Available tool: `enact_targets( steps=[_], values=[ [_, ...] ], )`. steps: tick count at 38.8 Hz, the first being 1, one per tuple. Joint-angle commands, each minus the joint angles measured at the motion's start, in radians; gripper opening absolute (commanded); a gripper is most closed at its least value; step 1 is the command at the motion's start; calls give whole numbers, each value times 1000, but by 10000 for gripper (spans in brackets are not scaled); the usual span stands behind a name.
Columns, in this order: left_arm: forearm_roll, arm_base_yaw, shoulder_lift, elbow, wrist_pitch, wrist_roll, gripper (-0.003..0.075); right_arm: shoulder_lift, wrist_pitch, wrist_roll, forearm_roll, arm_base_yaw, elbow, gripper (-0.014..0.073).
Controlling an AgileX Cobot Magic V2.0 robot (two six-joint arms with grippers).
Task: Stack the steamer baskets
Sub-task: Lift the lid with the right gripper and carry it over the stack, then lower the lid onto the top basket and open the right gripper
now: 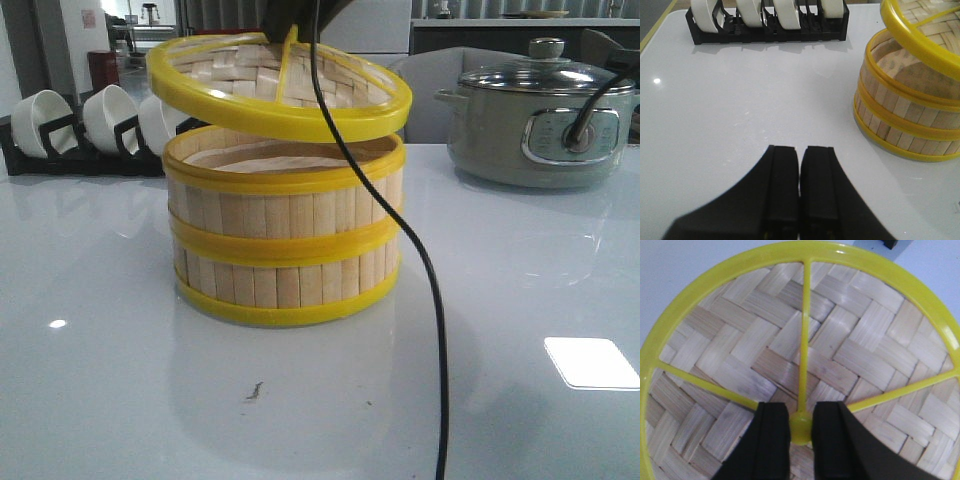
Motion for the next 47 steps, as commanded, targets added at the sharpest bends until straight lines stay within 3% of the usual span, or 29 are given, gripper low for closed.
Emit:
enact_targets(
  steps=[1,47],
  values=[
    [-6,-1,4,-30,-84,-7,86,-34,-38,-9,-8,0,-60,55],
    [-6,-1,4,-30,-84,-7,86,41,-96,-9,0,0,-63,55]
  ],
)
